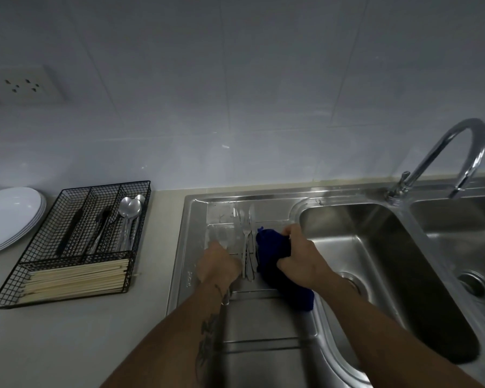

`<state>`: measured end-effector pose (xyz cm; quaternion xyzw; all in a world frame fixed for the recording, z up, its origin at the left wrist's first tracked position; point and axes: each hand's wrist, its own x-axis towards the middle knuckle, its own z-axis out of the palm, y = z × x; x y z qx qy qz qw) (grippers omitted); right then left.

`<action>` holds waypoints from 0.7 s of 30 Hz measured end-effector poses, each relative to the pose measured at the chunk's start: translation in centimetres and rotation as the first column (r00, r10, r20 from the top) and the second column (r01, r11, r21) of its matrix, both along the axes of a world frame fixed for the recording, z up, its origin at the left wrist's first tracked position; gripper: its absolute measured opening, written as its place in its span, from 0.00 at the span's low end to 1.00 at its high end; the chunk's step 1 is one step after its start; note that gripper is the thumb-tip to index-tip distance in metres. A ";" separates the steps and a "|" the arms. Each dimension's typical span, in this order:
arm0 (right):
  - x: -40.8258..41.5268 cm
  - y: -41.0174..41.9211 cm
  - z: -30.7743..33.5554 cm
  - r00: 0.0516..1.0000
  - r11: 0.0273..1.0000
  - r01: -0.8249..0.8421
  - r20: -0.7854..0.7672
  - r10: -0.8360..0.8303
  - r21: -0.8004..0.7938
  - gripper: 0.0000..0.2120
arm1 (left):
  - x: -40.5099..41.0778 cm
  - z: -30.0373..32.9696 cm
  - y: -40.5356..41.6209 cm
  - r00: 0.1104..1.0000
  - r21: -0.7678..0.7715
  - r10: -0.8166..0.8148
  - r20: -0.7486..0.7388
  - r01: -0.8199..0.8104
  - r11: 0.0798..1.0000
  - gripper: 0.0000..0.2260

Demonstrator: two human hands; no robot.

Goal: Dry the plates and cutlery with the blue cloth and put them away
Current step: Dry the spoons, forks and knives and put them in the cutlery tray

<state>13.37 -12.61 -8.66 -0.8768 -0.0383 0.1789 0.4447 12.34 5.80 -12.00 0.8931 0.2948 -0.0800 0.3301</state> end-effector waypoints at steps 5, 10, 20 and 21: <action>-0.3 0.4 -0.2 0.991 0.984 0.125 -0.073 -0.116 0.128 0.19 | 0.4 0.9 1.0 0.992 -0.158 0.118 0.032 -0.112 0.981 0.13; -0.5 1.3 0.8 0.855 0.721 0.501 -0.406 -0.323 0.479 0.16 | 0.1 2.6 2.1 0.975 -0.446 0.164 0.151 -0.081 0.891 0.11; -2.5 7.1 4.3 0.817 0.536 0.576 -0.432 -0.381 0.617 0.14 | -1.6 5.1 4.0 0.906 -0.440 -0.215 0.364 0.371 0.818 0.14; -2.7 7.4 4.3 0.808 0.537 0.587 -0.408 -0.425 0.606 0.14 | -1.7 5.2 4.2 0.895 -0.427 -0.247 0.370 0.400 0.811 0.13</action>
